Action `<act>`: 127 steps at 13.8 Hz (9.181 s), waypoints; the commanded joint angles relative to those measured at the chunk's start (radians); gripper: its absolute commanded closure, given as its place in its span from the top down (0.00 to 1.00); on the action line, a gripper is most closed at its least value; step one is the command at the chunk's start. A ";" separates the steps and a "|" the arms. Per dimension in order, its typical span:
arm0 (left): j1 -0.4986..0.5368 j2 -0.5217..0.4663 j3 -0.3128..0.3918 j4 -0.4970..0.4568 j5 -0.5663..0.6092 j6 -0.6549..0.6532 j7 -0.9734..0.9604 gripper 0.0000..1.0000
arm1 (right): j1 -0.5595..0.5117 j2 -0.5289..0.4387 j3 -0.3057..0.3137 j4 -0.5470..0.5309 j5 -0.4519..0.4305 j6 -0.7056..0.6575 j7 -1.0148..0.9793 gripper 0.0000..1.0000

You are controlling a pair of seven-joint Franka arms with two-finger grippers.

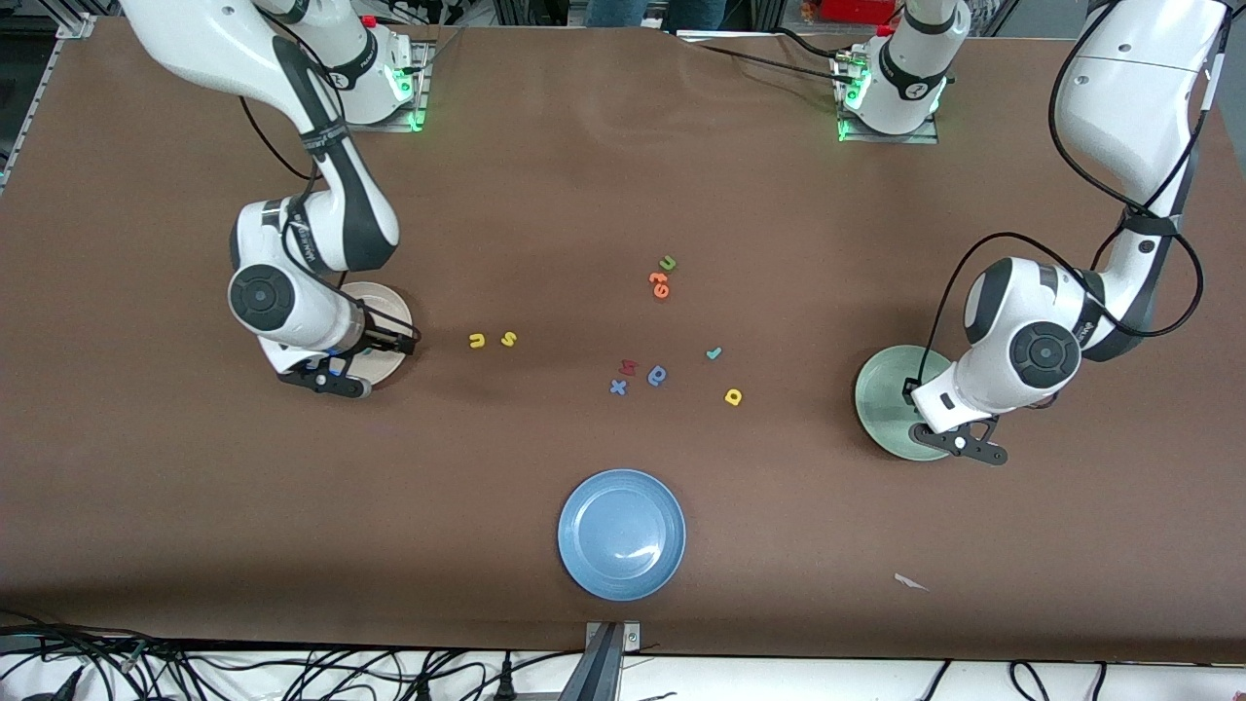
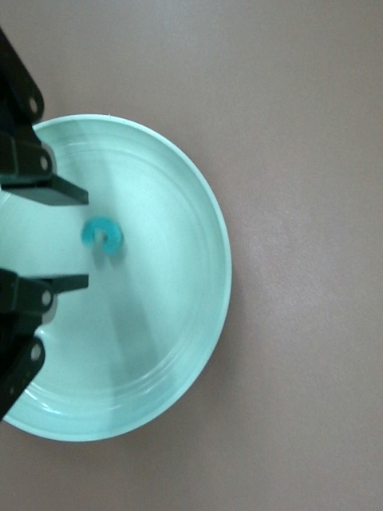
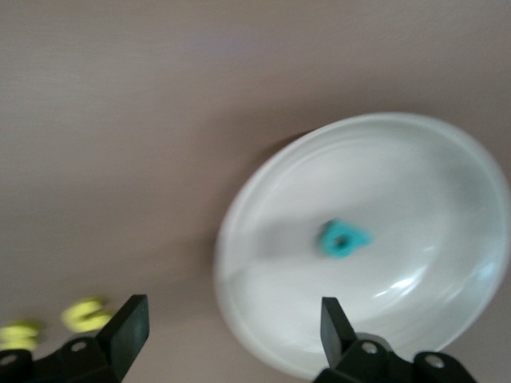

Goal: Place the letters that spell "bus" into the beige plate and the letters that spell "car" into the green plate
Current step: 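Release the d over the cream plate and the c over the green plate, then grasp the yellow u with the right gripper while the left gripper descends, then drop the u on the cream plate while the left gripper grasps the a, then place the a on the green plate while the right gripper grasps the s, then drop the yellow s on the cream plate with the right gripper, then retract the right arm while the left gripper grasps the cyan r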

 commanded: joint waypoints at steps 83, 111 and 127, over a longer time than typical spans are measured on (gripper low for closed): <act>-0.008 -0.062 -0.064 -0.092 -0.090 0.122 -0.336 1.00 | 0.243 -0.030 -0.261 -0.055 0.039 -0.060 -0.090 0.00; -0.364 0.159 -0.158 0.031 0.053 0.133 -1.192 0.58 | -0.190 -0.310 -0.010 0.329 0.031 -0.471 -0.353 1.00; -0.362 0.158 -0.158 0.028 0.059 0.127 -1.189 0.28 | -0.310 -0.452 0.107 0.252 -0.042 -0.595 -0.362 1.00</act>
